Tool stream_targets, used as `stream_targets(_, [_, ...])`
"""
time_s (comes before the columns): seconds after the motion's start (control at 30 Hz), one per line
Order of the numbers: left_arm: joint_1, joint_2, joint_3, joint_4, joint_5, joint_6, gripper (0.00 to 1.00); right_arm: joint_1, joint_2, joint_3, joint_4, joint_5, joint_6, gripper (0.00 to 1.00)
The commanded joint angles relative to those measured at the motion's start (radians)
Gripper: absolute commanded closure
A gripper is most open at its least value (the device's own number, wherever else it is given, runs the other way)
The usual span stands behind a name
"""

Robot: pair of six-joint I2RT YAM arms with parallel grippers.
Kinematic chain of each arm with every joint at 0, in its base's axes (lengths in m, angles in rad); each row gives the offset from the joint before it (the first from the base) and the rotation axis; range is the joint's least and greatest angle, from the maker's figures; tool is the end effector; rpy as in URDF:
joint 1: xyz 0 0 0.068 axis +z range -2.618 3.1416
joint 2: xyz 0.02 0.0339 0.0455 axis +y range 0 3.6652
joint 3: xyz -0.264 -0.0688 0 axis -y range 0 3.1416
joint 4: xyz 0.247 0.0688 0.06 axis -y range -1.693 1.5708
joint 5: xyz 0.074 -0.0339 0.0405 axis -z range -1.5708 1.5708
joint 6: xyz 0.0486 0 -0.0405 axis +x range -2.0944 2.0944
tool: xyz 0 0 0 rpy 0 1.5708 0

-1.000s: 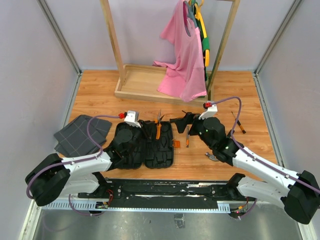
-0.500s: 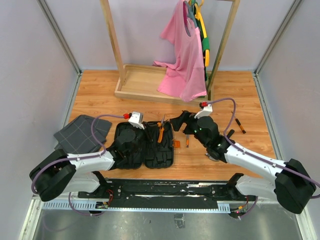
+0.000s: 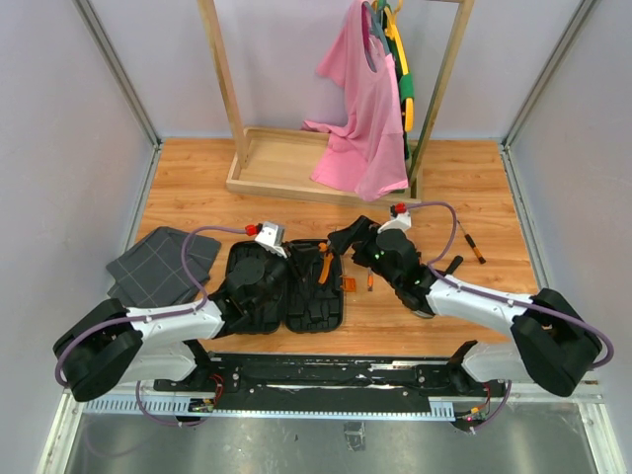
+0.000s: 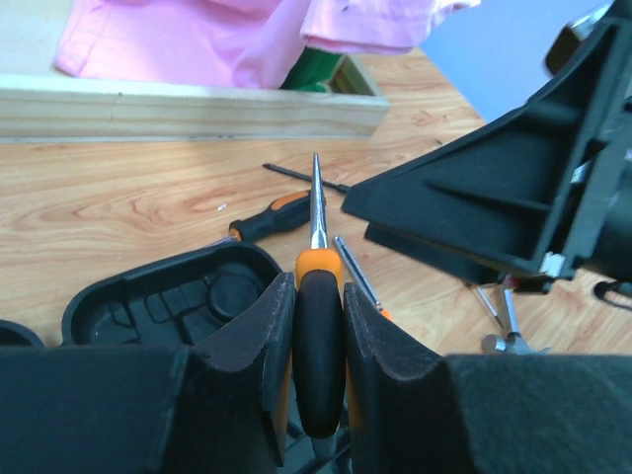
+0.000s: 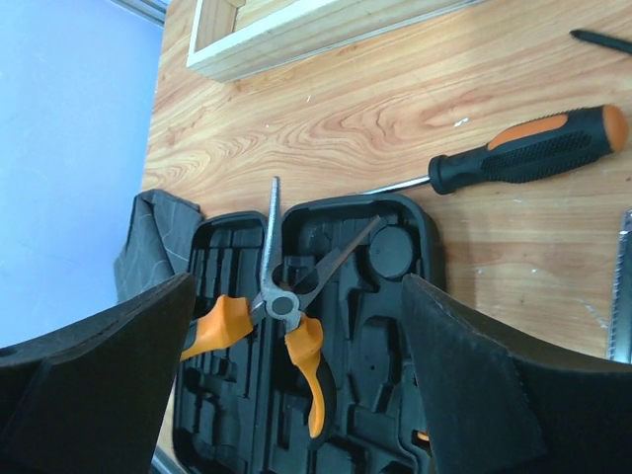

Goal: Sort the tools into containers
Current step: Pick up the pliers at the center of the board.

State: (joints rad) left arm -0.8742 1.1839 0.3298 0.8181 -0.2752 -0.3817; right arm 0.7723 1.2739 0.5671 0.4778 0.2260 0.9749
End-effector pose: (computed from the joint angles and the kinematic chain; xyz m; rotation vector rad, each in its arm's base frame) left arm 0.1696 -0.1822 0.2068 0.1877 1.6469 -0.7470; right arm 0.2137 0.1930 0.2236 0.3647 1.8848 1.0241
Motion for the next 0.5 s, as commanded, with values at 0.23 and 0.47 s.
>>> stream_targets(0.23, [-0.019,-0.041,-0.009,0.128,0.02,0.01,0.99,-0.023,0.131,-0.029,0.21,-0.035,0.201,0.18])
stream_targets(0.47, [-0.022,-0.04,-0.013,0.131,0.012,0.005,1.0,-0.06,0.206,-0.034,0.333,-0.115,0.281,0.31])
